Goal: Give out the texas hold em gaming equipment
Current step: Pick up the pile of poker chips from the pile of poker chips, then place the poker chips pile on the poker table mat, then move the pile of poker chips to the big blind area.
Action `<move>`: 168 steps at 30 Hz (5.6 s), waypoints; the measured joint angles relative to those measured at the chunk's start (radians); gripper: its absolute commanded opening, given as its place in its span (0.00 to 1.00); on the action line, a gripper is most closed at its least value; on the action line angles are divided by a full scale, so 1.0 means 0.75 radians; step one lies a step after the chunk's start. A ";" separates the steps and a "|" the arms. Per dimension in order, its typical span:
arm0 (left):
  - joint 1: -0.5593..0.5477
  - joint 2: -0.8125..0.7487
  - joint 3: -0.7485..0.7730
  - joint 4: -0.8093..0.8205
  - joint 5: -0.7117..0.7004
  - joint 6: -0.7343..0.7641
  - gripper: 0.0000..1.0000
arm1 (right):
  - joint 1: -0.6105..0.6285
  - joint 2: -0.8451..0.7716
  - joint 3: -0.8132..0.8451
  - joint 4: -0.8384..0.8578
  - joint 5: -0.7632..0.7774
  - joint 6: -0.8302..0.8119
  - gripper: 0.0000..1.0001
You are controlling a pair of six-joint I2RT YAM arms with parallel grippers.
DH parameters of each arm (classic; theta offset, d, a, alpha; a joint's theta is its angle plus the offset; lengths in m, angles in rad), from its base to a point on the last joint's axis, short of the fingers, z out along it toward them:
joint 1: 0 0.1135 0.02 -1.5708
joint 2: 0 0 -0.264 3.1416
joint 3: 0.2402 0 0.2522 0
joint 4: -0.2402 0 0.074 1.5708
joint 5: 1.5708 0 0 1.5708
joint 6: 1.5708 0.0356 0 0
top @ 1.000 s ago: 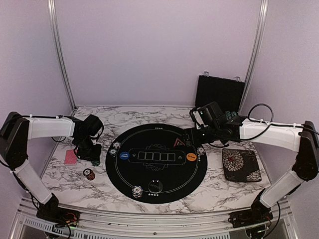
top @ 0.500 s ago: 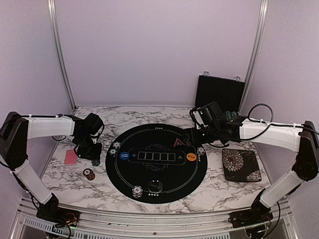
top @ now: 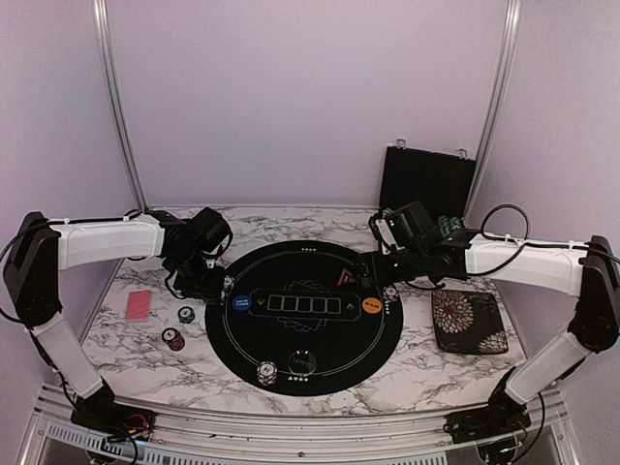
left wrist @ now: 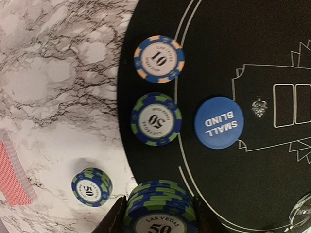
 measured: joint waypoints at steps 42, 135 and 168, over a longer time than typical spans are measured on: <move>-0.654 0.992 1.197 -0.212 0.042 -0.159 0.50 | -0.143 -0.403 -0.346 -0.025 -0.050 -0.001 0.89; -0.012 -0.122 0.053 0.289 0.267 -0.025 0.81 | 0.411 0.600 0.310 -0.306 0.132 0.276 0.55; -0.011 -0.121 0.033 0.289 0.279 -0.006 0.79 | 0.415 0.535 0.189 -0.241 0.202 0.374 0.36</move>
